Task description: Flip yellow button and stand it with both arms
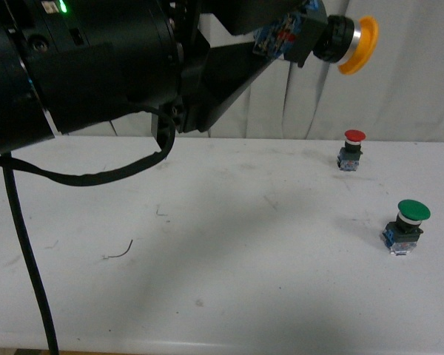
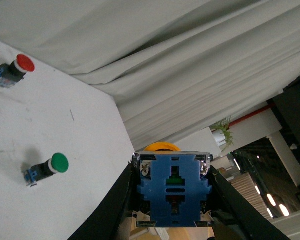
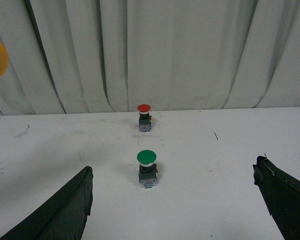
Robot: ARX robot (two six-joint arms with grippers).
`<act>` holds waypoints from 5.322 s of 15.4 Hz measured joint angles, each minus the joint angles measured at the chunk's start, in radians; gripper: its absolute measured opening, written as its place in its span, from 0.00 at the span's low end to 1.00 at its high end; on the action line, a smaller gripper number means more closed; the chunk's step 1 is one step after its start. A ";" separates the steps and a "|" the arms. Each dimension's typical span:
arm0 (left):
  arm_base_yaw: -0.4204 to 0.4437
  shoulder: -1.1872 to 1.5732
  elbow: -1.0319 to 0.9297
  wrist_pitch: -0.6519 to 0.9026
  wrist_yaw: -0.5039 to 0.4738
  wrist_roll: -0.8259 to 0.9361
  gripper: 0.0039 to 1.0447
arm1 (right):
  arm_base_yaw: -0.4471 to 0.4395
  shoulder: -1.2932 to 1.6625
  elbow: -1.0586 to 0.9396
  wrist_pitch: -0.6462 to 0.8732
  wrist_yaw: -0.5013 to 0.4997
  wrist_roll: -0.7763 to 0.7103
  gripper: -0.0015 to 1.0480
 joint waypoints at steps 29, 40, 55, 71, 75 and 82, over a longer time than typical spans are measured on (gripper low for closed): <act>-0.016 -0.017 0.016 -0.092 -0.023 0.018 0.34 | 0.028 1.495 0.602 1.291 -0.579 0.461 0.94; 0.003 -0.017 0.021 -0.081 -0.011 0.018 0.34 | 0.047 1.862 0.723 1.289 -0.734 1.555 0.94; 0.004 -0.005 0.021 -0.076 -0.008 0.018 0.34 | 0.223 1.873 0.757 1.289 -0.673 1.523 0.73; 0.018 -0.002 0.021 -0.046 0.005 0.010 0.95 | 0.214 1.866 0.761 1.287 -0.669 1.500 0.32; 0.062 -0.002 0.016 -0.088 0.027 0.023 0.94 | 0.208 1.866 0.761 1.287 -0.669 1.498 0.32; 0.264 -0.429 -0.091 -0.605 -0.040 0.562 0.94 | 0.196 1.867 0.776 1.287 -0.654 1.497 0.32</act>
